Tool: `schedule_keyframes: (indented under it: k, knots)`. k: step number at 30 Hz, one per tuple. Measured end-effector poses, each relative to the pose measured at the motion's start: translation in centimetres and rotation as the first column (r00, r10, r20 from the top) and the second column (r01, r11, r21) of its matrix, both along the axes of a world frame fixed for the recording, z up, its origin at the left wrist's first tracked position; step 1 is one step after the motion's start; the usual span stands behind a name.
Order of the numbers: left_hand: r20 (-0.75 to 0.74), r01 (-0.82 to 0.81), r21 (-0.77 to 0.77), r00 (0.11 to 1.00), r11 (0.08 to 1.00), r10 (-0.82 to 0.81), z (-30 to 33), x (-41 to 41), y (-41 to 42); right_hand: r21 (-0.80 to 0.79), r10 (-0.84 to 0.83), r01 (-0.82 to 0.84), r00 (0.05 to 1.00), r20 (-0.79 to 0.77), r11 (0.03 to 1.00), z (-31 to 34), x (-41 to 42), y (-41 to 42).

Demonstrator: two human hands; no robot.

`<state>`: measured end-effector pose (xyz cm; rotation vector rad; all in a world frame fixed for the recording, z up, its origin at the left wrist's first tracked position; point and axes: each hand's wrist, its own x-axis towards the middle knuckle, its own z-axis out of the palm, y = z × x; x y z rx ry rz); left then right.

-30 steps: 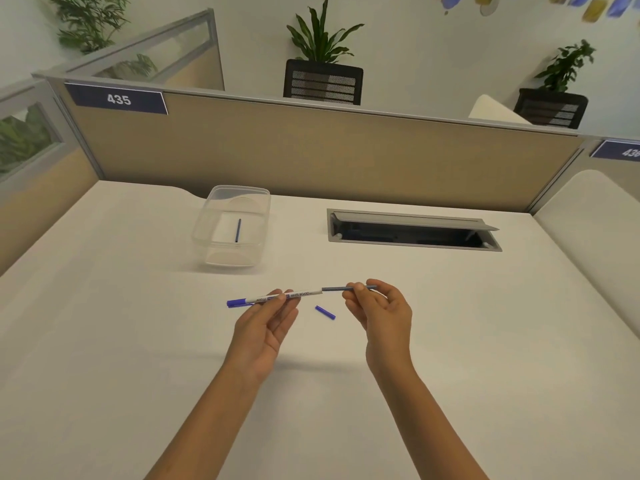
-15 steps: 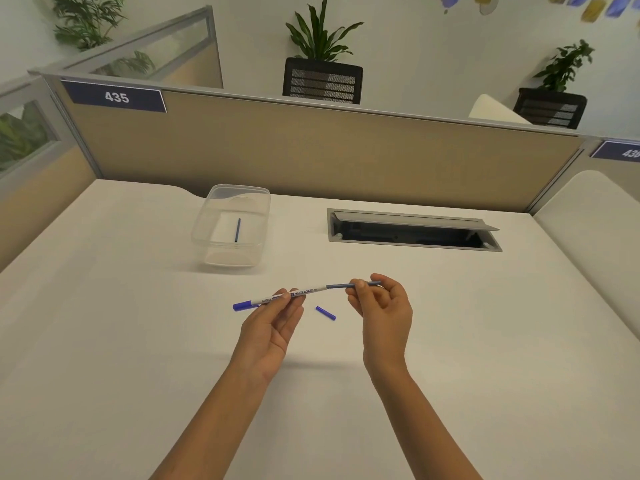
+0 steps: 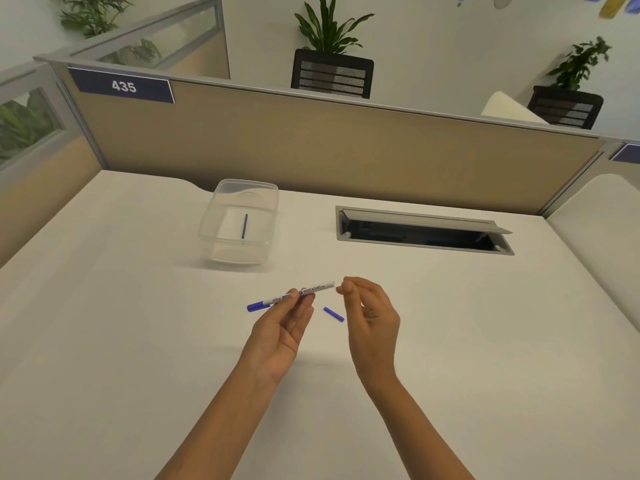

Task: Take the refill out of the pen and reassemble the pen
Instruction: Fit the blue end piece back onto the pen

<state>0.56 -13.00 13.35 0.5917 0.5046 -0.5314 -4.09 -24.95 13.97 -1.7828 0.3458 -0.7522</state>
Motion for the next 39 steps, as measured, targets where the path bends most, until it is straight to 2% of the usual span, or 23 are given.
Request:
schedule_keyframes:
  k: [3, 6, 11, 14, 20, 25, 28, 31, 35, 39]
  knots:
    - [0.016, 0.009, 0.025, 1.0, 1.0, -0.01, -0.9, 0.9, 0.6, 0.02, -0.052, 0.053, 0.996, -0.074, 0.998, -1.6, 0.9, -0.8]
    - [0.041, 0.022, 0.077, 0.999, 0.997, -0.025, -2.7, 1.9, 1.8, -0.032, -0.067, 0.062, 0.98, -0.187, 0.998, -3.9, 1.8, -2.2]
    - [0.053, 0.036, 0.165, 0.998, 0.986, -0.045, -6.6, 3.6, 4.1, -0.132, -0.027, -0.045, 0.868, -0.496, 0.99, -8.8, 3.1, -4.4]
    - [0.042, 0.085, 0.211, 0.994, 0.974, -0.096, -8.3, 4.1, 4.8, -0.225, -0.026, -0.122, 0.827, -0.561, 0.967, -10.9, 3.2, -5.0]
    - [0.062, 0.14, 0.276, 0.985, 0.951, -0.163, -9.6, 4.4, 4.7, -0.233, -0.049, -0.101, 0.828, -0.559, 0.967, -11.2, 3.4, -4.9]
    - [0.064, 0.128, 0.311, 0.986, 0.942, -0.155, -9.8, 4.3, 4.4, 0.059, 0.102, -0.084, 0.856, -0.507, 0.995, -9.9, 2.9, -3.6]
    - [0.068, 0.131, 0.315, 0.985, 0.94, -0.16, -9.8, 4.3, 4.4, 0.235, 0.196, -0.089, 0.853, -0.484, 0.968, -9.4, 2.6, -2.5]
    - [0.077, 0.135, 0.313, 0.983, 0.94, -0.166, -9.8, 4.3, 4.5, 0.331, 0.248, -0.099, 0.859, -0.448, 0.938, -8.9, 2.6, -1.8]
    - [0.08, 0.132, 0.306, 0.983, 0.943, -0.164, -9.9, 4.3, 4.5, 0.346, 0.265, -0.109, 0.856, -0.444, 0.932, -8.6, 2.7, -1.3]
    - [0.075, 0.137, 0.31, 0.983, 0.941, -0.168, -9.9, 4.3, 4.5, 0.265, 0.246, -0.129, 0.843, -0.478, 0.955, -8.9, 2.5, -1.4]
